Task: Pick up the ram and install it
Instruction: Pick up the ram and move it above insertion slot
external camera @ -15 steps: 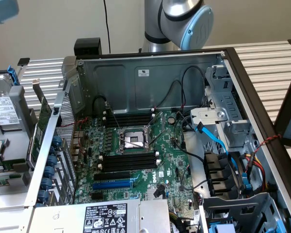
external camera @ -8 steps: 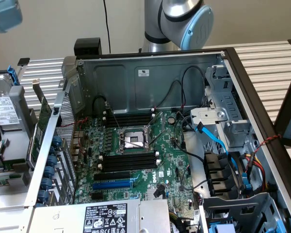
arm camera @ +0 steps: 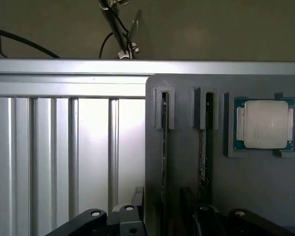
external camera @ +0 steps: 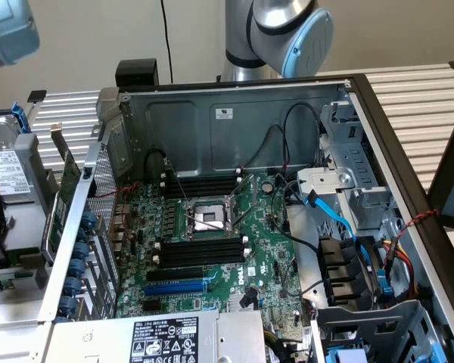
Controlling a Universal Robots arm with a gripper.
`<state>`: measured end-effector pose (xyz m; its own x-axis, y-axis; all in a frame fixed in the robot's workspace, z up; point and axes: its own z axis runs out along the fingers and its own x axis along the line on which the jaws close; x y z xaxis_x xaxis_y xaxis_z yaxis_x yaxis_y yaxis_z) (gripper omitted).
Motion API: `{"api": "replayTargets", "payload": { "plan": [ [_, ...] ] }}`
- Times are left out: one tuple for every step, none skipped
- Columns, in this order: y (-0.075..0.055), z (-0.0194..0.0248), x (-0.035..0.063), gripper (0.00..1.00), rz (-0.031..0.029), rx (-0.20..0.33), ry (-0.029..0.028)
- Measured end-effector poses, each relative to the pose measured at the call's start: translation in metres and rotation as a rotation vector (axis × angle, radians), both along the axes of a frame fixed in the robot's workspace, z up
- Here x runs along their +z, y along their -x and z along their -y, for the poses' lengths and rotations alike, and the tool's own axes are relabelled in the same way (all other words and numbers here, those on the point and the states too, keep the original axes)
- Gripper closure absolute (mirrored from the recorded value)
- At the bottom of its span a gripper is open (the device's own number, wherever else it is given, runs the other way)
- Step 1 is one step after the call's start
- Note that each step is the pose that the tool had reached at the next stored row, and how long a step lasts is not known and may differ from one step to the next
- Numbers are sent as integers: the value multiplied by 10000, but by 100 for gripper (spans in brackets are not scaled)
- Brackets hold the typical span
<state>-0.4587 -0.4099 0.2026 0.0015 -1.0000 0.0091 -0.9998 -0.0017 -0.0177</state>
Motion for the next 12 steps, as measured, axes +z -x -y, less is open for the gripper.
{"api": "replayTargets", "payload": {
  "plan": [
    [0, 0, -17, 58, -1, 7, 0],
    [0, 0, -29, 58, -3, 13, 0],
    [0, 0, -39, 58, -9, 18, 0],
    [0, 0, -48, 58, -13, 23, 0],
    [0, 0, -54, 58, -19, 28, 0],
    [0, 0, -58, 60, -26, 32, 1],
    [1, 0, -58, 66, -32, 36, 2],
    [1, 0, -58, 66, -34, 39, 2],
    [1, 0, -59, 78, -34, 40, 1],
    [0, 0, -60, 78, -32, 40, -2],
    [0, 3, -56, 84, -30, 42, -1],
    [0, 4, -41, 86, -27, 41, -2]
  ]
}}
